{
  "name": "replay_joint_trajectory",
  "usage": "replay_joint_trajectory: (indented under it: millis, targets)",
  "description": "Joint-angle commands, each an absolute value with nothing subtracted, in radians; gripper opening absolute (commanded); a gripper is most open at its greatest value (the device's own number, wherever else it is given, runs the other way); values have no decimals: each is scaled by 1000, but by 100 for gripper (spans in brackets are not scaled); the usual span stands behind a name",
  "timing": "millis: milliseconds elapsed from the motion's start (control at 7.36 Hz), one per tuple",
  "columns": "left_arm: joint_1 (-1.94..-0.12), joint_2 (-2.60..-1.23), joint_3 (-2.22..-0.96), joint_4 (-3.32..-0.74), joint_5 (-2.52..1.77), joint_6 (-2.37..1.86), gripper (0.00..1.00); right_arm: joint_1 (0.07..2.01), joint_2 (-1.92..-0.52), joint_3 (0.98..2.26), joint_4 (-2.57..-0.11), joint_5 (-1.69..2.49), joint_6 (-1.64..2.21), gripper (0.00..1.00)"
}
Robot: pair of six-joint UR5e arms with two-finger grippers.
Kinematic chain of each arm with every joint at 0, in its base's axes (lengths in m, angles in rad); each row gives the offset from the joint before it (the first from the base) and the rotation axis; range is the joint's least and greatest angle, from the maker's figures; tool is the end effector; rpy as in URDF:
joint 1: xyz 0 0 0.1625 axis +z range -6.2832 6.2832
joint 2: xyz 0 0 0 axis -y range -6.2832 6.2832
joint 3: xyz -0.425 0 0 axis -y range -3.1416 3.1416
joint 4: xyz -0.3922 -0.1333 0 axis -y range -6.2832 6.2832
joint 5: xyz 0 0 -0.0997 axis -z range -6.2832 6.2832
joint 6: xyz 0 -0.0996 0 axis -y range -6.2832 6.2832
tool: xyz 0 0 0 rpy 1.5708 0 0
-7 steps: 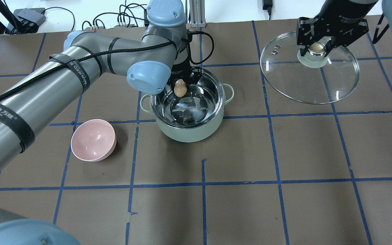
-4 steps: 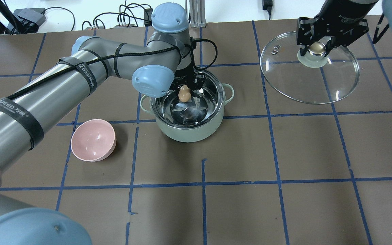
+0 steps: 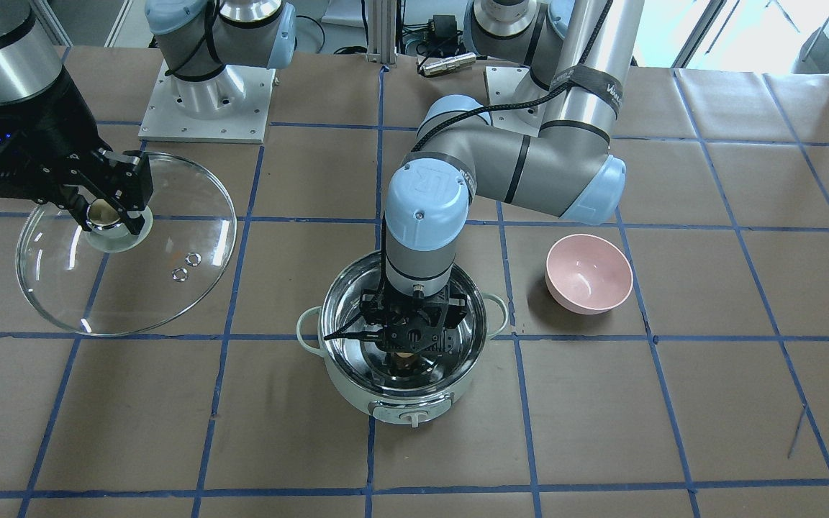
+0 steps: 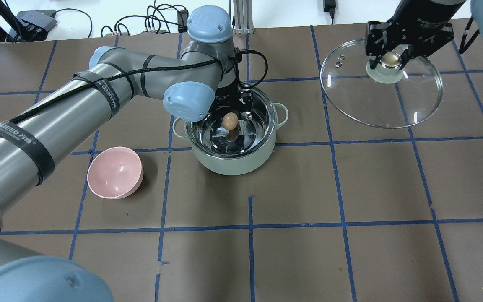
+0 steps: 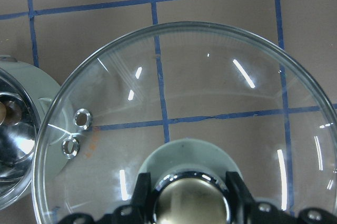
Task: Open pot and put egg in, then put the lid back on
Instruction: 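Lower the egg into the pot and open the left gripper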
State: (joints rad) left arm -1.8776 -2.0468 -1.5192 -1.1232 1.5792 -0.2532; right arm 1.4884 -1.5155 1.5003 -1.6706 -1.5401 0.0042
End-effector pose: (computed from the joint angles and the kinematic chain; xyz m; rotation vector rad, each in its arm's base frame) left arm -0.3238 -0.5836 0.2815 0.0840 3.1386 -0.0386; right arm 0.0926 -0.5355 0.5054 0.1319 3.1074 -0.1808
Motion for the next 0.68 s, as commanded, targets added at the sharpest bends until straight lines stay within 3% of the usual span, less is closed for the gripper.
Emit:
replay_joint_trajectory:
  millis: [0,272,543]
  targets:
    - [-1878,-2039,-1519,-1124,1578,-246,100,1489,-1516,1500,-1671,-1540,3,32]
    - [-1878,-2017,-1506,-1130,1574,-242,100,1508,-1517,1499,-1672,-1542,17,31]
    - [-1867,-1903,-1496,-1238,1568,-221,100,1529,-1514,1499,-1678,-1545,18,30]
